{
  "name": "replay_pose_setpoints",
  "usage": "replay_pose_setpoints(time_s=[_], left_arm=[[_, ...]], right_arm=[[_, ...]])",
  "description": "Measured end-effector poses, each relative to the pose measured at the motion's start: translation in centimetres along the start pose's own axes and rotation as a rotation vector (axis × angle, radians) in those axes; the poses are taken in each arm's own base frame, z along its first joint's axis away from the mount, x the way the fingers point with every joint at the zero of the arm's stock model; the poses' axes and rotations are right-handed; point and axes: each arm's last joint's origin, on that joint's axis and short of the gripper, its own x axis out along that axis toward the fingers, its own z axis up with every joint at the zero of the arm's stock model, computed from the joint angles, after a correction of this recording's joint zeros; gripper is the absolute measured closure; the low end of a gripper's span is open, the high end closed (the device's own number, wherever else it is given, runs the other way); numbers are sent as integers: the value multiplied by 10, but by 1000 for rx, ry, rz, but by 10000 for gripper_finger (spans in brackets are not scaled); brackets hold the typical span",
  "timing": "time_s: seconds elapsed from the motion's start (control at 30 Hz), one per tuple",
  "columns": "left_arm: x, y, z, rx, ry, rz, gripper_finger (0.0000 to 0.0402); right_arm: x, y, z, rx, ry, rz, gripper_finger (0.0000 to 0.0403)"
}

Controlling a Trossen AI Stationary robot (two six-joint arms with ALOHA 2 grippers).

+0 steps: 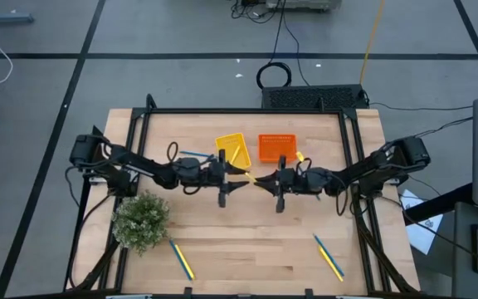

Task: Sort pens & pencils
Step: Put the top yellow pen into the yellow basket

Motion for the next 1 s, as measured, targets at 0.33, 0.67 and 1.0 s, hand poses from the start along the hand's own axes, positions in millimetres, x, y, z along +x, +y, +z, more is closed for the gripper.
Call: replay_pose_setpoints(time_s=[0.33, 0.67, 1.0], left_arm=[[5, -1, 13, 6, -71, -19, 243], [5, -1, 9, -12, -33, -7, 243], [12, -1, 5, -22, -20, 2, 243]], right_arm=[[0, 0, -1, 6, 14, -3, 386], [0, 0, -1, 7, 9, -3, 386], [0, 0, -1, 5, 10, -1, 386]])
